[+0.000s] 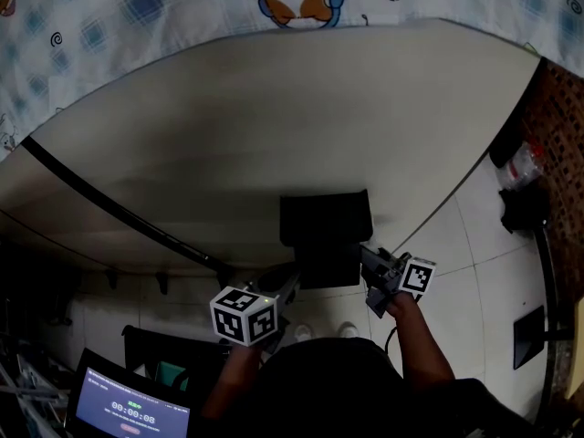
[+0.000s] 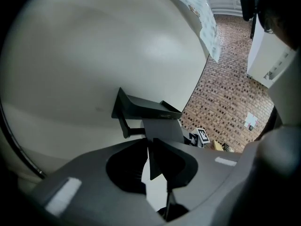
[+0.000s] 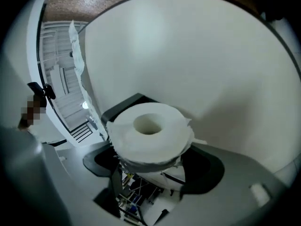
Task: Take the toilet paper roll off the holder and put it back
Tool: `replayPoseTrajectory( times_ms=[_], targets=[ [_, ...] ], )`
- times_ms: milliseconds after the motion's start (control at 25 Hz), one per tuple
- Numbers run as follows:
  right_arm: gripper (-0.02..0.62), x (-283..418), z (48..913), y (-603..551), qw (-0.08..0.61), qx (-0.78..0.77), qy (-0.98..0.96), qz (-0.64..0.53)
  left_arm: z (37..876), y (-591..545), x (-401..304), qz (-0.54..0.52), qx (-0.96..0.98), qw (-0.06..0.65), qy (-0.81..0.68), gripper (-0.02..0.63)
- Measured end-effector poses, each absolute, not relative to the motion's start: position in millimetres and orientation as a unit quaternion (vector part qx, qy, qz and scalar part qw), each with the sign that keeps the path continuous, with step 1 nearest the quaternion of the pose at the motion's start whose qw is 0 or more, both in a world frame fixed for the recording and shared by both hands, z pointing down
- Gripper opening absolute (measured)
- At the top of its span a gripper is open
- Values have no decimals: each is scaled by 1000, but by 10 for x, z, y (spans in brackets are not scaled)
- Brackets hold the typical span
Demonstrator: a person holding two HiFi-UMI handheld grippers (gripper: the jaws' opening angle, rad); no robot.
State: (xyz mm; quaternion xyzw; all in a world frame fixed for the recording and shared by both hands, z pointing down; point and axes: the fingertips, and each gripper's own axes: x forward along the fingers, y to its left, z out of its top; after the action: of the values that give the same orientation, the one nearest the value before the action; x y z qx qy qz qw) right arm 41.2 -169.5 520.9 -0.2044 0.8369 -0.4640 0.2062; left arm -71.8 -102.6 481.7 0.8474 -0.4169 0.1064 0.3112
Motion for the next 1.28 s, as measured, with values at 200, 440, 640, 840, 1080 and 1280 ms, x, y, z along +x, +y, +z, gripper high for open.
replayPoseTrajectory(
  times_ms=[200, 440, 640, 840, 1080, 1280],
  targets=[
    [397, 92, 5244, -1661, 159, -132, 843, -498, 4823, -1031, -718, 109, 849, 311, -414, 58],
    [397, -90, 5284, -1624, 134, -98, 841, -515, 4841, -1035, -717, 112, 849, 311, -412, 58],
    [397, -95, 5308, -1631, 144, -94, 826, -537, 4883, -1040, -716, 119, 849, 311, -410, 55],
    [397, 25, 5353, -1647, 129, -117, 836, -519, 4921, -1074, -732, 120, 848, 310, -413, 55],
    [399, 518, 5266, -1790, 161, -178, 830, -504, 5004, -1144, -736, 138, 846, 297, -421, 54],
    [381, 961, 4987, -1950, 177, -269, 835, -447, 5088, -1228, -778, 168, 839, 262, -447, 57]
  ],
)
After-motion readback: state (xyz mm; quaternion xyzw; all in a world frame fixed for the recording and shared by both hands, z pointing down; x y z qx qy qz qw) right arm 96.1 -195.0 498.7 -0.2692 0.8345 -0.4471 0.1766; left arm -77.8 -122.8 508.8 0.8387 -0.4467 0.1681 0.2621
